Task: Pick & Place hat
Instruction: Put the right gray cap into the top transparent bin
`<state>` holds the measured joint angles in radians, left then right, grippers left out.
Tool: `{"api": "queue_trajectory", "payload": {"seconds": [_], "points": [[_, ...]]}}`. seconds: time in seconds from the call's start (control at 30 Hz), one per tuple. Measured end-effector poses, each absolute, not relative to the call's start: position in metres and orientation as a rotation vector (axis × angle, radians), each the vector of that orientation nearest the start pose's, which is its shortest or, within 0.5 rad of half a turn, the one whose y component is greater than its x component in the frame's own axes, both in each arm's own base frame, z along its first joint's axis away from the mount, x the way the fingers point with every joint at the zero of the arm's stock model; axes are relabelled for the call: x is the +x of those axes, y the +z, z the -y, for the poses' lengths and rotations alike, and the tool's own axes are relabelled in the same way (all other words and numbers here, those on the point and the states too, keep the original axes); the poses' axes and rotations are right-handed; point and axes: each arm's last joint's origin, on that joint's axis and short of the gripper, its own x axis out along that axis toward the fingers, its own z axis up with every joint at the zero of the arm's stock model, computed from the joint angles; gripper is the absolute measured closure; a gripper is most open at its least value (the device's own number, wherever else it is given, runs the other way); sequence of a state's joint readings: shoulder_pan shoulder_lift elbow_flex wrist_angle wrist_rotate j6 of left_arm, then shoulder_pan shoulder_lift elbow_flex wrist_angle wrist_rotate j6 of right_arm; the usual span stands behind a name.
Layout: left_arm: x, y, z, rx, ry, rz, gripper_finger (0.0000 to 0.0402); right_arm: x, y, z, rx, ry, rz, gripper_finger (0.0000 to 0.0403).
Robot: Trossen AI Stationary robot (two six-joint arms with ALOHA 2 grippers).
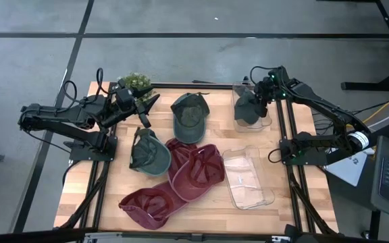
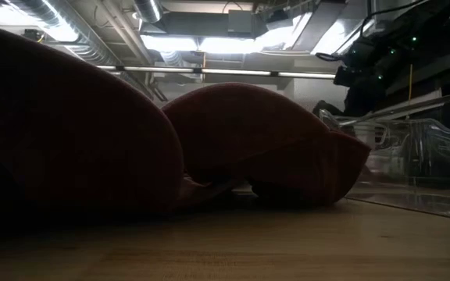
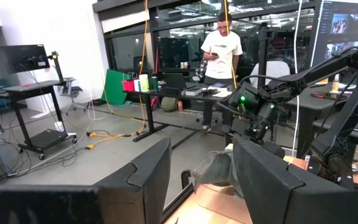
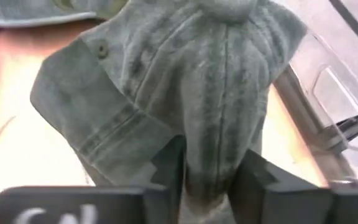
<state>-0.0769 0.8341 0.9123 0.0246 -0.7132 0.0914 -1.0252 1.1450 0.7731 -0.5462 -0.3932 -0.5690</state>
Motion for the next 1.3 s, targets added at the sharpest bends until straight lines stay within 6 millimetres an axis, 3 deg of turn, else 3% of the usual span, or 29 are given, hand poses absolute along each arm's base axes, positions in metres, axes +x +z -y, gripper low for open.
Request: {"api": "queue_trajectory", "payload": {"seconds": [0.2, 0.37, 0.5, 0.7, 0.87, 1.07, 1.3], "points": [[0.172, 0.387, -0.006, 0.049, 0.639, 0.065, 0.0233, 0.124, 0.245, 0.182, 0.149, -0.395, -0.809, 0.0197], [0.173, 0.387, -0.005, -0.01, 0.591, 0.088, 0.0233, 0.126, 0.278, 0.185, 0.176, -0.426, -0.775, 0.0122], [0.174, 0.387, -0.004, -0.096, 0.545, 0.116, 0.0233, 0.126, 0.311, 0.184, 0.229, -0.441, -0.729, 0.0087], [0.174, 0.387, -0.003, -0.049, 0.508, 0.102, 0.0233, 0.145, 0.35, 0.17, 0.284, -0.359, -0.601, 0.0078], [0.176, 0.383, -0.003, 0.089, 0.536, 0.026, 0.0233, 0.175, 0.365, 0.152, 0.21, -0.382, -0.527, 0.0082], [0.176, 0.372, -0.009, 0.127, 0.617, -0.09, 0.0233, 0.217, 0.364, 0.132, 0.147, -0.438, -0.481, 0.0083], [0.178, 0.352, -0.025, 0.022, 0.634, -0.243, 0.0233, 0.267, 0.341, 0.114, 0.13, -0.445, -0.503, 0.0083]]}}
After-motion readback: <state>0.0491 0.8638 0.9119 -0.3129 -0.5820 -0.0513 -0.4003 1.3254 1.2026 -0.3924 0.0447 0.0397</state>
